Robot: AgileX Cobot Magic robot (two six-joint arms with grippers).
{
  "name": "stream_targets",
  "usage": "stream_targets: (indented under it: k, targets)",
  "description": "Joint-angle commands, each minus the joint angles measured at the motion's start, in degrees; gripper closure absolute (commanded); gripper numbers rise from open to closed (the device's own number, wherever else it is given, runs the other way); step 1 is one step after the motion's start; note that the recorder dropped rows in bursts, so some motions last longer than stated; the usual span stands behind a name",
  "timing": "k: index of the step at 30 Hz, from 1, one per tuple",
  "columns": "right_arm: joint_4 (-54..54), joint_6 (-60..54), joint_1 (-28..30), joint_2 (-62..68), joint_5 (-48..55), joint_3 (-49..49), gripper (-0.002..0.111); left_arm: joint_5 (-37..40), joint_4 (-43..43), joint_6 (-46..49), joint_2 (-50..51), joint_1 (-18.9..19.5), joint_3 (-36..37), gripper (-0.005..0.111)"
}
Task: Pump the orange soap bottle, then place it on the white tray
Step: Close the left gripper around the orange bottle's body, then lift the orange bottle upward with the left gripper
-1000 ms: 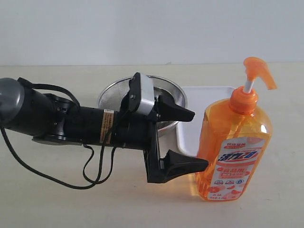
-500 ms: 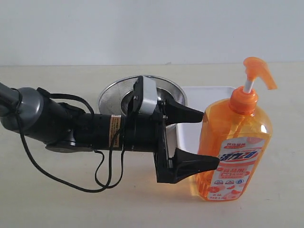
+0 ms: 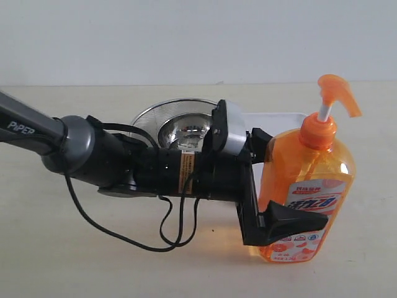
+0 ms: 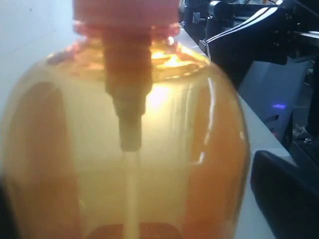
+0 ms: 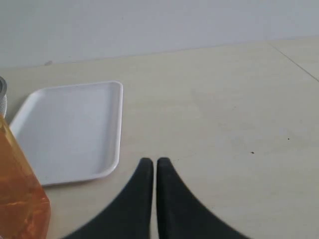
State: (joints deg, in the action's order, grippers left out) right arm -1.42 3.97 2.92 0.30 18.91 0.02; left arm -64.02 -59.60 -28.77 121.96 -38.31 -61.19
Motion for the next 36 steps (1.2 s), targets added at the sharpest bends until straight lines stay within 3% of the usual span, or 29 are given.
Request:
stream_targets:
  k: [1,9,36]
  targets:
    - [0.1,0.0,-0.1,-0.3,-0.3,0.0,0.108,0.2,3.8,0.1,2.7,-1.1,-2.7,-0.003]
    - [0.1,0.0,-0.1,-0.3,-0.3,0.0,0.108,-2.3,3.7,-0.7,6.0,-1.1,-6.6,-0.003]
    - [0.1,0.0,-0.1,-0.3,-0.3,0.0,0.108,-3.6,3.3,-1.1,6.3,-1.1,-7.0,-0.003]
